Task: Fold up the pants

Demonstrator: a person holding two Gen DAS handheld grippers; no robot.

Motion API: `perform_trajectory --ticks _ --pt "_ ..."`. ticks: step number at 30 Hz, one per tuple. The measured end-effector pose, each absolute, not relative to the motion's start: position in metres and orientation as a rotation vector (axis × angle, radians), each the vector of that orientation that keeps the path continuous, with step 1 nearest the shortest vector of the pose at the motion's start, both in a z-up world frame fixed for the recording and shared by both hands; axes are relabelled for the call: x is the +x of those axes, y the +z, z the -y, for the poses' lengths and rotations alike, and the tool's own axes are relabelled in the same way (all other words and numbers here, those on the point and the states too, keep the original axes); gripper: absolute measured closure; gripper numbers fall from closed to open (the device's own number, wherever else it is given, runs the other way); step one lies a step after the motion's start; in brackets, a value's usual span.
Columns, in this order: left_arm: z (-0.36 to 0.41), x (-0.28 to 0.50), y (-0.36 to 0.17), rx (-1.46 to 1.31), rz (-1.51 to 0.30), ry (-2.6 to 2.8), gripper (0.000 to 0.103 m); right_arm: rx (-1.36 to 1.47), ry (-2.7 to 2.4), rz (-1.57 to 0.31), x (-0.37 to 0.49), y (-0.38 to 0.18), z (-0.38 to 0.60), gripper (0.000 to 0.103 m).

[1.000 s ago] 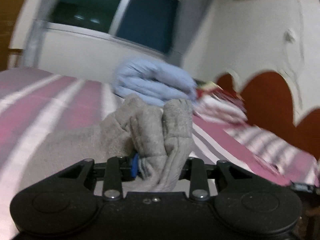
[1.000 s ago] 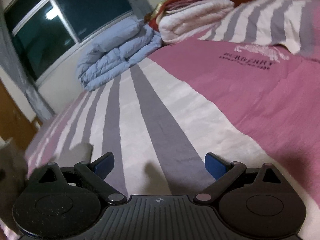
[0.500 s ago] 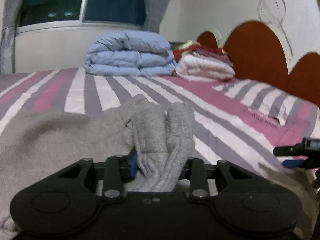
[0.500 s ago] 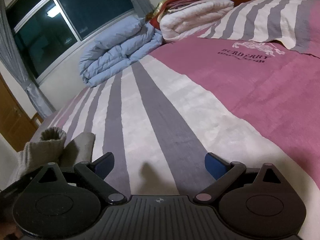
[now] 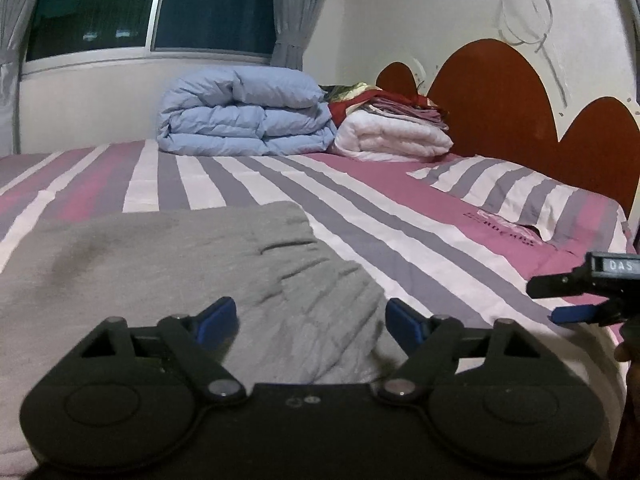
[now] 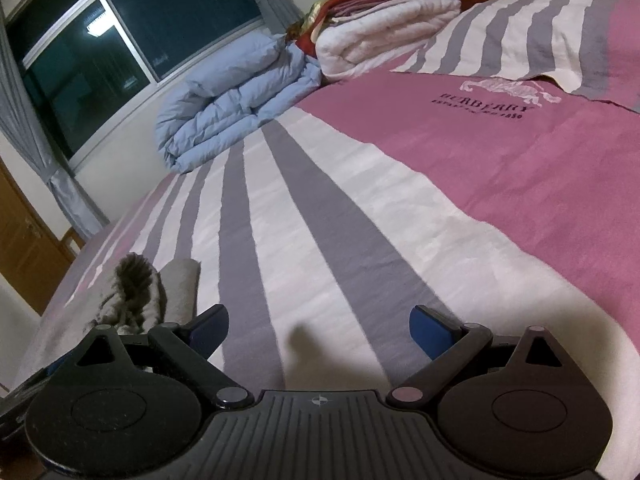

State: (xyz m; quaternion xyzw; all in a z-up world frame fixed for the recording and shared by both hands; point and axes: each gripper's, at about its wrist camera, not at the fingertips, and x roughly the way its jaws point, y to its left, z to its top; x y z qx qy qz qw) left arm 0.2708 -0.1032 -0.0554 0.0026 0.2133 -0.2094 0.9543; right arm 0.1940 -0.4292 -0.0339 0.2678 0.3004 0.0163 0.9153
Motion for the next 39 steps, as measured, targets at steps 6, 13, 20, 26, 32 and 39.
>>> perform_trajectory --ticks 6,13,20,26,32,39 --pt "0.095 0.261 -0.052 -0.013 -0.422 -0.422 0.029 0.534 0.044 -0.614 0.195 -0.029 0.412 0.007" --pt "0.051 0.244 -0.037 0.021 -0.369 -0.373 0.028 0.548 0.140 -0.574 0.195 -0.020 0.396 0.007" --pt "-0.066 0.222 -0.039 0.010 -0.330 -0.105 0.020 0.646 0.365 -0.537 0.215 -0.012 0.349 0.029" --pt "-0.138 0.220 -0.064 -0.153 -0.422 0.077 0.019 0.705 0.415 -0.628 0.237 -0.029 0.312 0.047" --pt "-0.149 0.224 -0.065 -0.199 -0.419 0.083 0.019 0.779 0.396 -0.704 0.256 -0.046 0.296 0.029" --pt "-0.148 0.229 -0.072 -0.181 -0.446 0.083 0.019 0.674 0.411 -0.713 0.279 -0.037 0.260 0.058"
